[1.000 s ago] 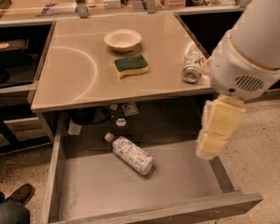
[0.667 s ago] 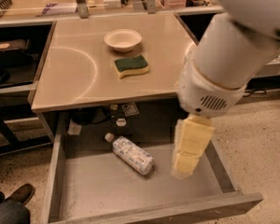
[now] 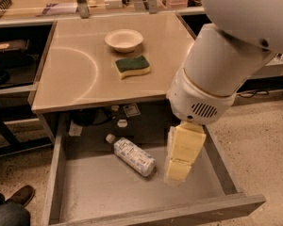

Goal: Pick blue plastic bottle from top drawer and place on counter

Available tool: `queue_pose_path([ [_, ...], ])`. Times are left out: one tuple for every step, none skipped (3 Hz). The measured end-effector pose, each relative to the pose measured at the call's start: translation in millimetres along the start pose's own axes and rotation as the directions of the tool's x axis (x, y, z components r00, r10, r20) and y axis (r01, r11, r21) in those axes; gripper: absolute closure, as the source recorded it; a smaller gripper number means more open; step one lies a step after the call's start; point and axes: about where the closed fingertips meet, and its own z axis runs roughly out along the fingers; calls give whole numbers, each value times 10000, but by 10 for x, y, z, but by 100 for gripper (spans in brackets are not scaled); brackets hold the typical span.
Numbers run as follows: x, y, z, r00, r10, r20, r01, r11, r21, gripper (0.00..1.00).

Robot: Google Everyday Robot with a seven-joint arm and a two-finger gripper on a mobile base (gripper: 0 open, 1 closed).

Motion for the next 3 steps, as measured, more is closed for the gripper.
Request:
queue_pose_path([
  [-276,-3,441,9999,103,-68,-104,9999,-105,0],
  [-510,-144,840,9984,561,-63,-561,9984,73,0],
  [-617,-312,1212,9953,932,-261,-928,9955,165,0],
])
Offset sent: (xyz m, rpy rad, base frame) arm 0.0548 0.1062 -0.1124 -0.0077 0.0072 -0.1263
